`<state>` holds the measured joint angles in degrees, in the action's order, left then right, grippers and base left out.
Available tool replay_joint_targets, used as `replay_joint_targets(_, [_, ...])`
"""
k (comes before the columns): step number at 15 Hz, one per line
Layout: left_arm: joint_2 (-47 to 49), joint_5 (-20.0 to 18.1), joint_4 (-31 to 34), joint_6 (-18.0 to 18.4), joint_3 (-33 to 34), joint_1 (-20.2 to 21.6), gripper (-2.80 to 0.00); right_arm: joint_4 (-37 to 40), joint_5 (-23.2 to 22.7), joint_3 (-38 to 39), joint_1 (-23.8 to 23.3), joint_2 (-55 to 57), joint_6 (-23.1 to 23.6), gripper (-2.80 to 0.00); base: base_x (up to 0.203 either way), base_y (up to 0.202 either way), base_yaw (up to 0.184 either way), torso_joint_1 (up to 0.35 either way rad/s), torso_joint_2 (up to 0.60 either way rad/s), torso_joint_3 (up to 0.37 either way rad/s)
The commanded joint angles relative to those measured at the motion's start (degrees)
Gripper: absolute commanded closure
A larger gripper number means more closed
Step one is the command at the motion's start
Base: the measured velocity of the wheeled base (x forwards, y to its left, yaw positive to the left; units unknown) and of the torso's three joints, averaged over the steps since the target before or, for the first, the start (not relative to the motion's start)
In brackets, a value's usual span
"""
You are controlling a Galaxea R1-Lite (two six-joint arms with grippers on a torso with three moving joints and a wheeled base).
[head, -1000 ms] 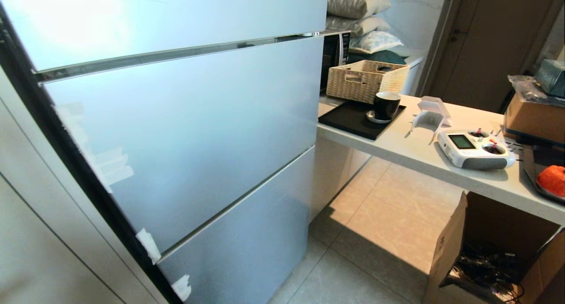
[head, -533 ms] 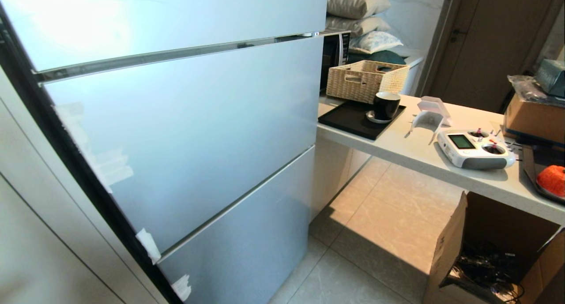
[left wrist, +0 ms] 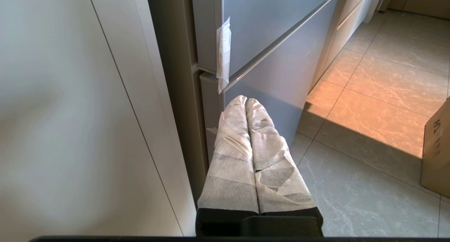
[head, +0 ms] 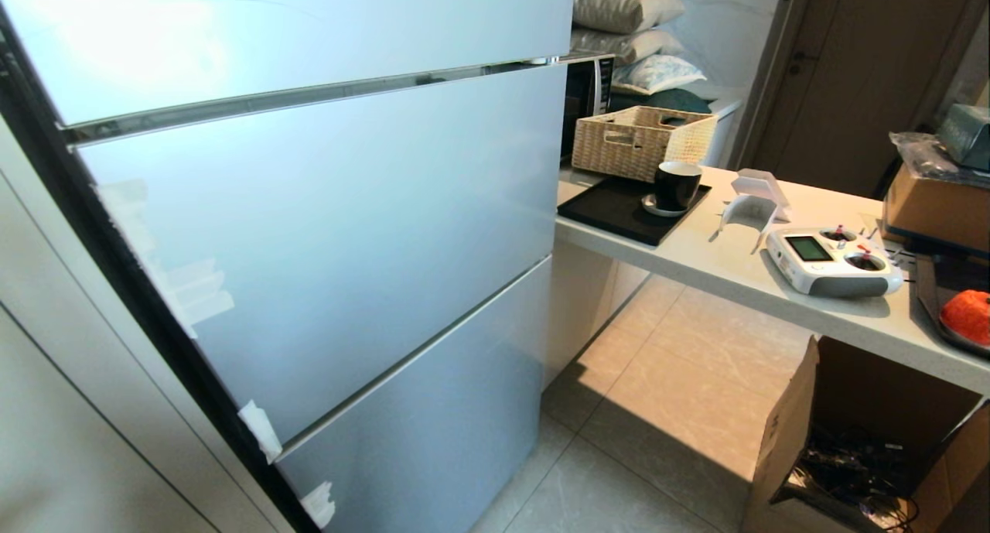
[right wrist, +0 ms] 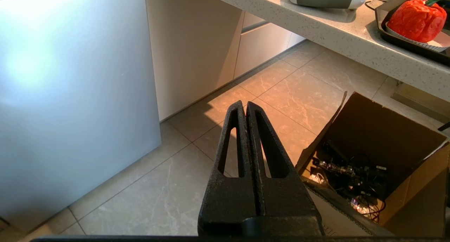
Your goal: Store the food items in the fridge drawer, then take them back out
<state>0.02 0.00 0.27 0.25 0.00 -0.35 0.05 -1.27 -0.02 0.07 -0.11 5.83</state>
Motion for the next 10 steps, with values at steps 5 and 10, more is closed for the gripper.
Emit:
replay_joint_targets(5, [-0.02, 0.00, 0.00, 0.02, 0.00, 0.00, 0.00, 0.04, 0.04, 0.02, 0.01, 0.11, -0.31, 0.00, 0.000, 0.000, 0.000, 0.000, 0.00, 0.000])
replay_joint_targets(10, [-0.02, 0.00, 0.00, 0.02, 0.00, 0.00, 0.00, -0.13, 0.65, 0.02, 0.01, 0.11, -4.95, 0.00, 0.000, 0.000, 0.000, 0.000, 0.00, 0.000])
